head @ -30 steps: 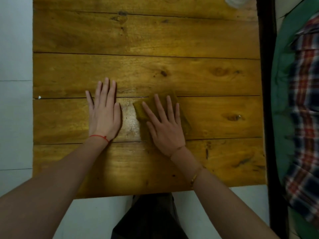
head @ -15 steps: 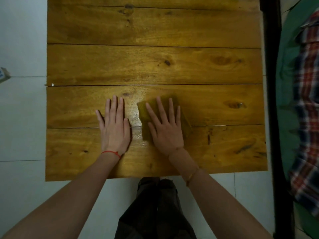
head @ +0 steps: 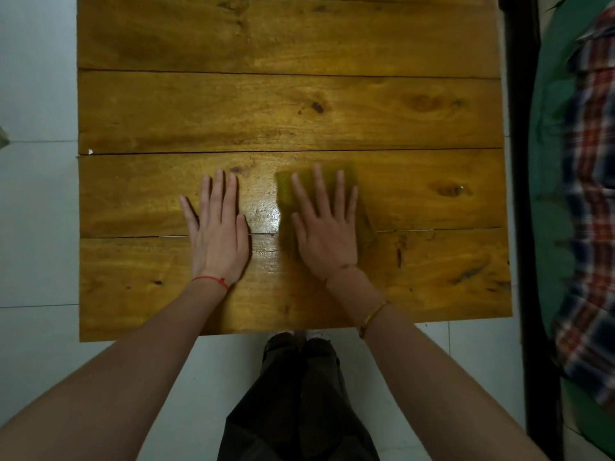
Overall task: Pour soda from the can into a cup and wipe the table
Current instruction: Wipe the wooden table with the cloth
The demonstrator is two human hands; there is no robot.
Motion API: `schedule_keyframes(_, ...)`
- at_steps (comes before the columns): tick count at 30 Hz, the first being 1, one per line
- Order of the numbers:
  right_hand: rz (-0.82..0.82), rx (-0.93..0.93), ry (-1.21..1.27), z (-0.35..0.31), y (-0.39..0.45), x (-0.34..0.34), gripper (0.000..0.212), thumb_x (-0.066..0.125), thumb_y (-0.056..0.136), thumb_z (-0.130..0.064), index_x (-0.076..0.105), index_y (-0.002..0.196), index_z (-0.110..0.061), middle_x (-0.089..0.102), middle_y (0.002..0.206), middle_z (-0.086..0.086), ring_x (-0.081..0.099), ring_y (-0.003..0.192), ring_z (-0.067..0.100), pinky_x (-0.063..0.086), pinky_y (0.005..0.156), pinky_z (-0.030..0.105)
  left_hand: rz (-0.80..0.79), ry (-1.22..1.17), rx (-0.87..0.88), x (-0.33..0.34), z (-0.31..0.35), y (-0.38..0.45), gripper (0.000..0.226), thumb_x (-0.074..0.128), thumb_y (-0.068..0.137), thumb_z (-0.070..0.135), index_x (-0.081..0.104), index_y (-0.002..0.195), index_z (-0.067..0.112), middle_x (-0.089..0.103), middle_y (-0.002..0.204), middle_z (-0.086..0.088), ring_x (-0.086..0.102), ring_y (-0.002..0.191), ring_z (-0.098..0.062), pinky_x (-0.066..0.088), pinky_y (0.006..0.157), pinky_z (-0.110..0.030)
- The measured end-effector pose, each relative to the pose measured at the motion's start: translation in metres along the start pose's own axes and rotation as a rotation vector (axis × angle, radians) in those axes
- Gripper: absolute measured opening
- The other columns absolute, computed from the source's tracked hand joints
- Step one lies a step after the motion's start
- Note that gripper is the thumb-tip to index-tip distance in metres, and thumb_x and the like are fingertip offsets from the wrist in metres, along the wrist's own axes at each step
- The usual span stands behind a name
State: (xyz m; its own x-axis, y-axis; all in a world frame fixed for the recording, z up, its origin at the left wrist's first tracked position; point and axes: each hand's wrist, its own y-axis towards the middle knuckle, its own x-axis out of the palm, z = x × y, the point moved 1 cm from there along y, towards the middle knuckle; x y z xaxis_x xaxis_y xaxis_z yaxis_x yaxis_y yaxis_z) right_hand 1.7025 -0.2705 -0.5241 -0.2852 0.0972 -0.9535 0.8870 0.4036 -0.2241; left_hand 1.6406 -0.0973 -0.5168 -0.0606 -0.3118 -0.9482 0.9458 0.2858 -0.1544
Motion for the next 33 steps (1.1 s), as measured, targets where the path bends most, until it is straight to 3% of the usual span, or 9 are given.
schedule_keyframes(2,-0.026,-0.138,-0.031,0.006,-0.01,0.0,0.056,0.019,0.102,-0.047,0.003,0.154,-0.035,-0.005,0.164,0.003,-0.01,0.149,0.035,0.003,0.118,0.058,0.014,0.008,0.008,-0.004,-0.001,0.011,0.06,0.031,0.103,0.023,0.007,0.157,0.015,0.001,0.166,-0.004,-0.006,0.152,-0.02,-0.004,0.12,-0.059)
schedule_keyframes(4,-0.008,-0.143,-0.037,0.027,0.003,-0.005,0.056,0.018,0.102,-0.048,0.003,0.154,-0.035,-0.003,0.164,0.003,-0.008,0.149,0.035,0.006,0.118,0.058,0.027,0.026,0.032,-0.01,-0.004,0.025,0.06,0.03,0.103,0.024,0.006,0.157,0.015,0.0,0.166,-0.004,-0.007,0.152,-0.021,-0.004,0.12,-0.059)
schedule_keyframes(8,0.052,0.123,0.003,0.059,0.064,-0.019,0.056,0.014,0.102,-0.047,0.002,0.154,-0.033,-0.004,0.164,0.004,-0.007,0.148,0.039,0.0,0.118,0.059,0.043,0.037,0.042,-0.016,-0.009,0.055,0.06,0.029,0.103,0.024,0.006,0.157,0.015,0.0,0.166,-0.005,-0.005,0.153,-0.022,-0.003,0.119,-0.061)
schedule_keyframes(12,0.083,0.244,0.014,0.034,0.091,-0.021,0.056,0.014,0.102,-0.046,0.001,0.155,-0.031,-0.004,0.163,0.006,-0.007,0.148,0.041,0.001,0.117,0.06,0.04,0.048,0.052,-0.017,-0.009,0.075,0.06,0.027,0.102,0.024,0.006,0.157,0.015,0.0,0.166,-0.005,-0.005,0.153,-0.022,-0.004,0.119,-0.06)
schedule_keyframes(19,0.017,-0.076,-0.055,0.035,0.07,-0.022,0.055,0.019,0.103,-0.046,0.002,0.154,-0.034,-0.004,0.164,0.002,-0.008,0.149,0.035,0.005,0.119,0.056,0.002,0.054,0.012,-0.005,-0.009,0.09,0.06,0.025,0.102,0.026,0.003,0.157,0.018,-0.001,0.166,-0.002,-0.006,0.153,-0.02,-0.001,0.119,-0.061)
schedule_keyframes(25,0.109,0.299,0.032,0.038,0.147,-0.033,0.056,0.015,0.102,-0.045,0.002,0.155,-0.032,-0.004,0.163,0.007,-0.007,0.148,0.041,0.002,0.117,0.061,-0.013,0.05,-0.004,-0.004,-0.009,0.091,0.061,0.024,0.101,0.028,0.005,0.157,0.018,0.0,0.166,0.0,-0.006,0.152,-0.018,0.0,0.12,-0.059)
schedule_keyframes(27,0.095,0.233,0.023,0.015,0.148,-0.031,0.057,0.018,0.102,-0.045,0.003,0.155,-0.031,-0.004,0.163,0.007,-0.007,0.148,0.041,0.002,0.117,0.061,-0.024,0.049,-0.01,-0.005,-0.008,0.091,0.061,0.022,0.1,0.029,0.005,0.157,0.018,-0.001,0.166,0.0,-0.006,0.152,-0.017,0.0,0.12,-0.059)
schedule_keyframes(31,-0.002,-0.119,-0.037,-0.008,0.111,-0.025,0.056,0.021,0.102,-0.046,0.004,0.154,-0.034,-0.003,0.164,0.004,-0.008,0.149,0.035,0.004,0.119,0.056,-0.046,0.053,-0.017,-0.007,-0.008,0.092,0.062,0.025,0.099,0.029,0.006,0.157,0.019,0.0,0.166,0.0,-0.006,0.152,-0.017,0.001,0.12,-0.058)
schedule_keyframes(33,-0.008,-0.124,-0.045,0.007,0.117,-0.029,0.056,0.022,0.103,-0.046,0.004,0.154,-0.034,-0.003,0.164,0.002,-0.008,0.149,0.033,0.005,0.12,0.055,-0.048,0.048,-0.022,-0.008,-0.008,0.093,0.063,0.027,0.099,0.028,0.007,0.157,0.019,0.001,0.166,0.0,-0.005,0.153,-0.017,0.002,0.12,-0.058)
